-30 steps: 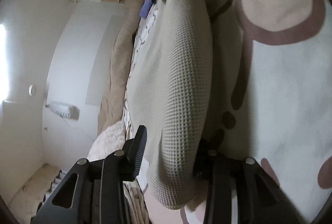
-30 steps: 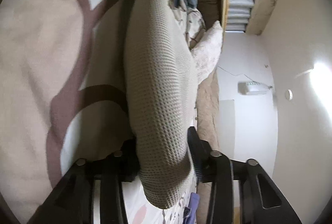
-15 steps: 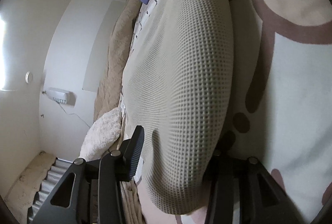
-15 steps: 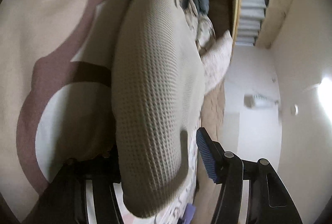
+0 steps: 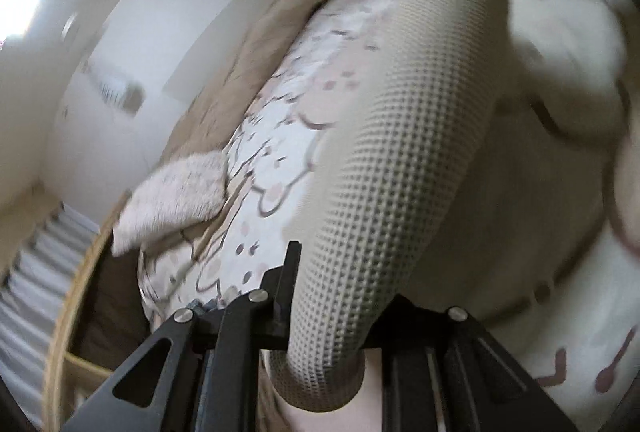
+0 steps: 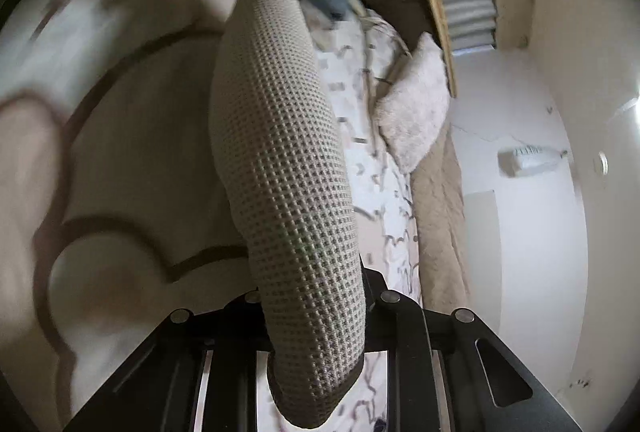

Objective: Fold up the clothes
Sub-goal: 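Lift the beige bundle with both tools and carry it toward the clothes stack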

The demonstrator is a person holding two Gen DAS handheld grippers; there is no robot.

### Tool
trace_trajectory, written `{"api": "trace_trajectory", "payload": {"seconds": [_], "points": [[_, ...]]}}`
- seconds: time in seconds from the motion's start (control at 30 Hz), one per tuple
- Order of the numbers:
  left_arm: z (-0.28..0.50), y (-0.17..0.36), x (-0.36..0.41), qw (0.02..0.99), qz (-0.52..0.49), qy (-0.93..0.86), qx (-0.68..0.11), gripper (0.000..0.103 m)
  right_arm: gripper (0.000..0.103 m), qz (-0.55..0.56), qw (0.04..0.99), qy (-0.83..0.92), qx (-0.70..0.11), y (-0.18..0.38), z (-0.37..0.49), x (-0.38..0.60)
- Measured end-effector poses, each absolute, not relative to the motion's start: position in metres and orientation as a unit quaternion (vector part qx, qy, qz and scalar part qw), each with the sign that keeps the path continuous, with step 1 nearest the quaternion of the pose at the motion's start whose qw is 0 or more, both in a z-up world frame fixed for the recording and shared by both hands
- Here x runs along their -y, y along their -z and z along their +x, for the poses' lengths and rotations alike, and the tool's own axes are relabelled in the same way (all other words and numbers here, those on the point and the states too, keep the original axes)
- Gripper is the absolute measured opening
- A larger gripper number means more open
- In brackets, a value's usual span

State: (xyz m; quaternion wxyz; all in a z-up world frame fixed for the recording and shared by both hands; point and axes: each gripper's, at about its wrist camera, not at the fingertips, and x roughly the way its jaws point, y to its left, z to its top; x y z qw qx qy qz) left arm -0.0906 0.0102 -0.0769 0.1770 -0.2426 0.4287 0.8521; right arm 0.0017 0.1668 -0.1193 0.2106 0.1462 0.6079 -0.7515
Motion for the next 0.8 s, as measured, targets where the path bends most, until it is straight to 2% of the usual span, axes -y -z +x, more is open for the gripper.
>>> {"api": "trace_trajectory", "payload": {"seconds": [0.17, 0.47, 0.63, 0.8], "points": [[-0.146, 0.01, 0.02, 0.164, -0.286, -0.875, -0.354, 0.018, 0.02, 0.147, 0.194, 0.78, -0.576, 0.039, -0.041, -0.137], [-0.214, -0.102, 0.104, 0.058, -0.263, -0.923, -0.275, 0.018, 0.02, 0.108, 0.176, 0.836, -0.509, -0.062, -0.09, -0.044], [-0.252, -0.124, 0.161, -0.012, -0.247, -0.935, -0.256, 0.018, 0.02, 0.09, 0.173, 0.857, -0.477, -0.096, -0.126, 0.018], [-0.29, -0.119, 0.223, -0.067, -0.268, -0.936, -0.218, 0.021, 0.02, 0.084, 0.172, 0.869, -0.456, -0.103, -0.172, 0.083]]}}
